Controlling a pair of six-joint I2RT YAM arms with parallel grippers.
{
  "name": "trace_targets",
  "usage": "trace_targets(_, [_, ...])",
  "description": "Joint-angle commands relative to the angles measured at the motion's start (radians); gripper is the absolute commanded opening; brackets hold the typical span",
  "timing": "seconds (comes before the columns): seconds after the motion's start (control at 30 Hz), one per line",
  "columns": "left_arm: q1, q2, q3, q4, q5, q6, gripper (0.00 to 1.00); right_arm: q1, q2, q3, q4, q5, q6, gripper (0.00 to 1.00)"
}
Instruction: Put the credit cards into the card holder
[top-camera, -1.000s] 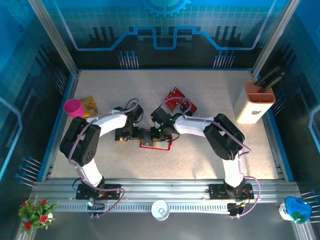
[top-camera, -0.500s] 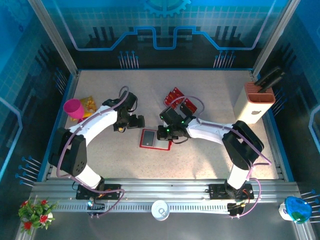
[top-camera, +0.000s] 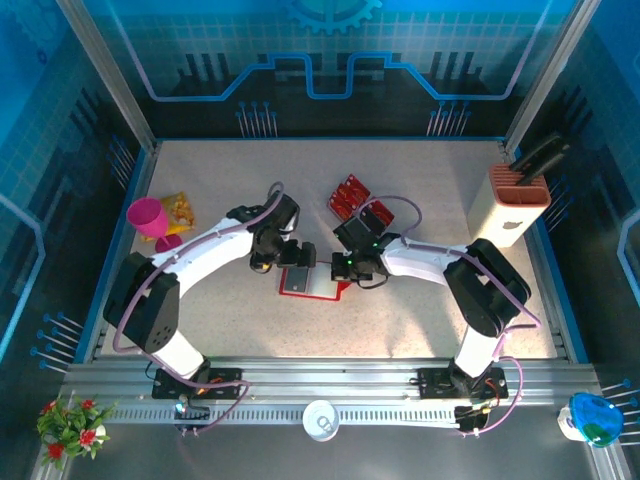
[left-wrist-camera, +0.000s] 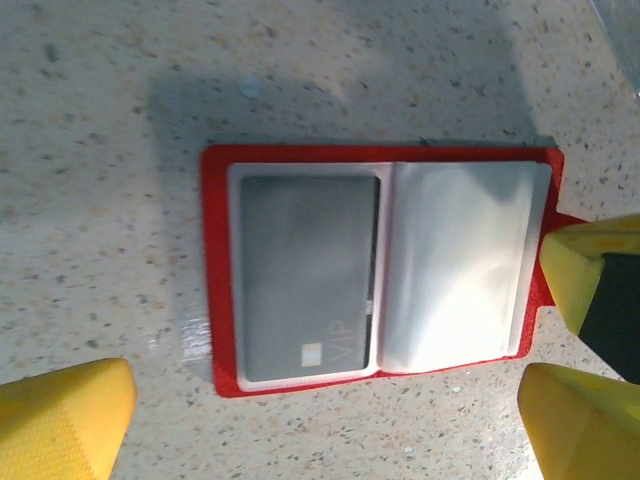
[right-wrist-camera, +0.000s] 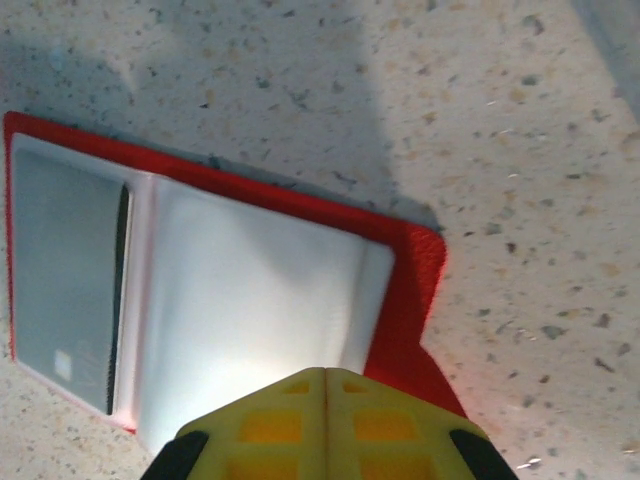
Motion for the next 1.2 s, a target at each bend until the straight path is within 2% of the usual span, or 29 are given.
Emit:
trace_targets(0.0, [-0.027,0.031,-0.025,0.03,0.017,-0.007,0.99,-0.014,0.022,0.013,-0.012,0.007,-0.035,0.03])
trace_targets(0.33, [-0.049,0.071,-0.06,0.057,-0.007,0.003,0.99,-0.015,0.051,0.05,-0.009,-0.026,-0.049,0.0])
trace_targets(0.63, [-0.051,0.08,-0.083,0.07,-0.022,0.022,0.99,-0.013,0.07,0.062,-0.001,-0.05,-0.049,0.0])
trace_targets(0.87, [-0.052,0.091,-0.086,0.083,-0.024,0.03,0.99,-0.005,0.155,0.085,0.006,-0.117,-0.042,0.0])
trace_targets(1.17, [-0.054,0.096,-0.106,0.107,-0.025,0.032,0.99,0.008,0.157,0.085,0.036,-0.127,-0.005,0.0])
